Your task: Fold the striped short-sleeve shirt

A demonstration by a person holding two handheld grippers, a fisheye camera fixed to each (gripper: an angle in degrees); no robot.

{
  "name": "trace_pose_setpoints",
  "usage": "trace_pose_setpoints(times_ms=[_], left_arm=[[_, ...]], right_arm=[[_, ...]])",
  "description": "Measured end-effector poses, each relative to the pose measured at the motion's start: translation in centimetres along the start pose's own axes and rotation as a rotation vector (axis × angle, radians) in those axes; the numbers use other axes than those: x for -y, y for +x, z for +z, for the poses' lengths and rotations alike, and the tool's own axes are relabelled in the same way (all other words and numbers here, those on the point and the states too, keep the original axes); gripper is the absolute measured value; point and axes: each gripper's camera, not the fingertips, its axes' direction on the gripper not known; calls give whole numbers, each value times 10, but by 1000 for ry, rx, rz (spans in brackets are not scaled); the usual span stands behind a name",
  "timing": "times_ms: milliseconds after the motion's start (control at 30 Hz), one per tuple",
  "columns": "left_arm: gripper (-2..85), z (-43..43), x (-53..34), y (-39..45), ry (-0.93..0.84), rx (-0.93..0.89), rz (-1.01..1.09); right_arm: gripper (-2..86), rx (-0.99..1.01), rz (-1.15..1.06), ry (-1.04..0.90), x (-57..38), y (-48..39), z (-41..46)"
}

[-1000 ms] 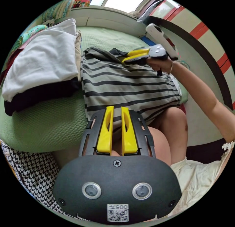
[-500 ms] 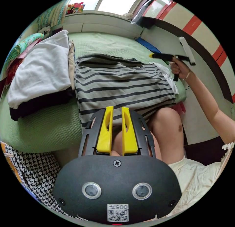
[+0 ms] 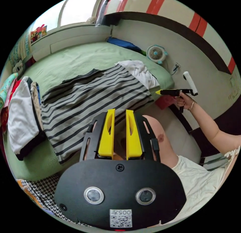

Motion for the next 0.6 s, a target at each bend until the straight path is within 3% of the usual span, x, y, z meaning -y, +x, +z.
trace_pose_setpoints(times_ms=[267,600], left_arm=[[87,19,36,96,-62,-11,126],[147,66,82,179,-90,46,343]], right_arm=[[56,177,82,-141,8,51,65],[-6,242,45,-200,50,34,13]])
